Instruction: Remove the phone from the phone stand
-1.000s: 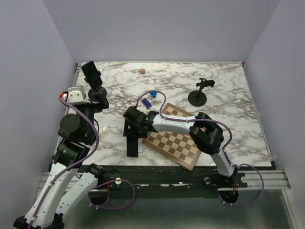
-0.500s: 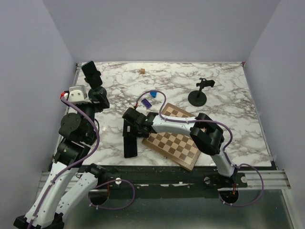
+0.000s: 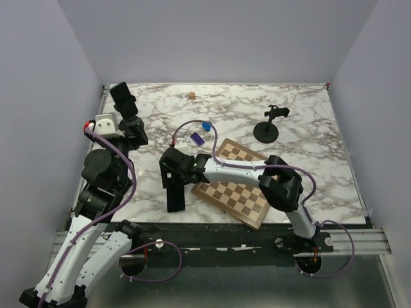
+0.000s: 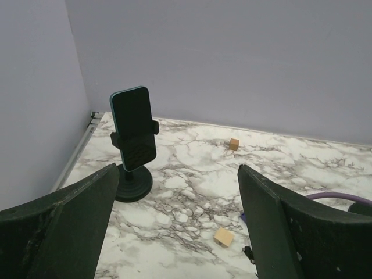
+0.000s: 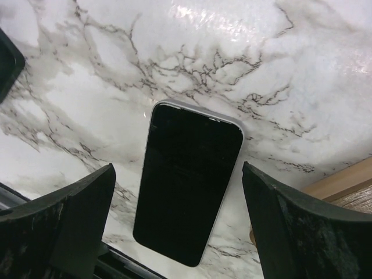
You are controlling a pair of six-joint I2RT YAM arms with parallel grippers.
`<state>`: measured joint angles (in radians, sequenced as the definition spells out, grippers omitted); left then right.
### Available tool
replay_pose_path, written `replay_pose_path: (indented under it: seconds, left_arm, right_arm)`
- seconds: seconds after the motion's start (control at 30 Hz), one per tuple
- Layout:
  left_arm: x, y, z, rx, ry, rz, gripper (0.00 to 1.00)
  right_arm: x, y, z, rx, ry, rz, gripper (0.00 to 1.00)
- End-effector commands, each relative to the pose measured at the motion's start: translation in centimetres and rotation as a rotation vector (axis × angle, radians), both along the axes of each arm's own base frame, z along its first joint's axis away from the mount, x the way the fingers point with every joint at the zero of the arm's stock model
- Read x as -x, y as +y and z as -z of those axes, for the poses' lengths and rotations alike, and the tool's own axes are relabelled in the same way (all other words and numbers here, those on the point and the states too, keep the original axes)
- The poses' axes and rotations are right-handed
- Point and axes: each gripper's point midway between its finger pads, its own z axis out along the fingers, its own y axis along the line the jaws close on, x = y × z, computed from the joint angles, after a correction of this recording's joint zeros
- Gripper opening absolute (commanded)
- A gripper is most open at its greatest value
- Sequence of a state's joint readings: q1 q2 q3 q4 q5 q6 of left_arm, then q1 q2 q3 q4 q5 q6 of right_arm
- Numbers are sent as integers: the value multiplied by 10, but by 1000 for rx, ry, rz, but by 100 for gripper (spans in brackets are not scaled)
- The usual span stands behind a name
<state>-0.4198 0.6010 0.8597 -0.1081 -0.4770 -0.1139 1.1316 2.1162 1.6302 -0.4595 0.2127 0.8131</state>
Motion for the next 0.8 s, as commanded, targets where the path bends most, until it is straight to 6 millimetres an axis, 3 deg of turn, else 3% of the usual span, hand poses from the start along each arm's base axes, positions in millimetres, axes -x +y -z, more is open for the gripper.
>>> replay_pose_path:
  seconds: [0.0, 0.03, 0.13, 0.17, 0.27, 0.43, 0.77]
  left_arm:
    - [3, 2, -4, 11, -20, 1, 91]
    - [3, 5, -4, 12, -22, -12, 91]
    - [5, 12, -5, 13, -32, -48, 90]
    - [5, 13, -4, 14, -34, -53, 90]
    - [7, 14, -7, 15, -36, -49, 90]
    - [8, 18, -7, 24, -52, -70, 90]
    - [7, 18, -7, 19, -46, -69, 90]
  right_arm:
    - [0, 7, -19, 23, -109, -82, 92]
    - [3, 12, -22, 11, -121, -120, 88]
    - [17, 29, -30, -46, -163, -213, 51]
    - [24, 36, -31, -77, -163, -239, 49]
    - [43, 52, -22, -152, -106, -313, 48]
    - [56, 68, -3, -157, -50, -360, 48]
    - [73, 71, 38, -122, 26, -388, 48]
